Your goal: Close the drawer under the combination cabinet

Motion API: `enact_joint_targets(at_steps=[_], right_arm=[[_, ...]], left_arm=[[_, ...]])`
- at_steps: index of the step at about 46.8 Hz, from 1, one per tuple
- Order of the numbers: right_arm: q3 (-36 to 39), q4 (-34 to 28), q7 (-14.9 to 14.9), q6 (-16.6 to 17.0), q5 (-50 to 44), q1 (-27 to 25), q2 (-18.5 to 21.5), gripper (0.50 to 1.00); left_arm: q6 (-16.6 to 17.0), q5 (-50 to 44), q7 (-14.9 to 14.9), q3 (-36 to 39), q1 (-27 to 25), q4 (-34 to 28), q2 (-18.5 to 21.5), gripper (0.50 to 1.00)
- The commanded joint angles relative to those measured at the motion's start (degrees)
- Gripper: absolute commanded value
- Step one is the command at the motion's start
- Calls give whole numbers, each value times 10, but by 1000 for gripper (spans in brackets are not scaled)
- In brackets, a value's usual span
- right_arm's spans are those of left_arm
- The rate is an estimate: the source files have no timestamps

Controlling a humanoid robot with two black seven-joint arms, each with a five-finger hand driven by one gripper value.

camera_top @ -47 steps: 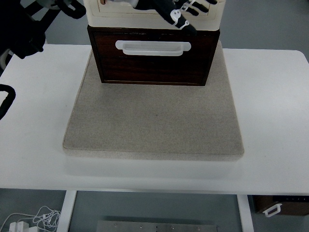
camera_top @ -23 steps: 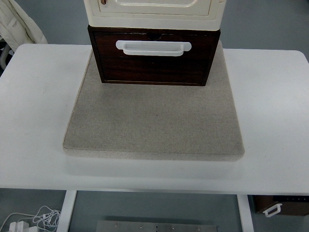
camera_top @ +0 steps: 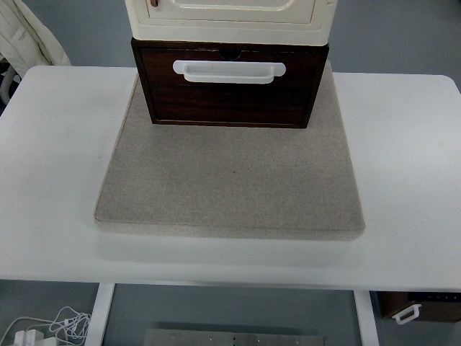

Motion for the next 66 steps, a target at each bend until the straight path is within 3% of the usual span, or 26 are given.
enact_joint_targets(at_steps=[1,12,19,34,38,48,55,66], right_arm=[[0,0,0,0,0,0,0,952],[-1,0,0,0,1,0,0,952],[-3,0,0,0,0,-1,0,952],[2,-1,0,-1,1,-3,0,952],[2,-1,0,-1,1,-3,0,952],[1,-2,0,-1,1,-3,0,952],[1,-1,0,-1,1,-3,0,952],[0,-2,0,-1,1,-3,0,952]], left_arm=[[28,-2,-2,0,2,43,1,999],[73,-16,-2,1,12,91,-1,999],[128,-30,8,1,32,120,-6,999],[228,-109,17,2,97,123,-43,999],[241,-118,17,2,116,122,-59,999],[250,-149,1,1,157,128,-107,999],[234,-183,-17,1,189,129,-127,999],[158,-212,-35,1,237,131,-155,999]])
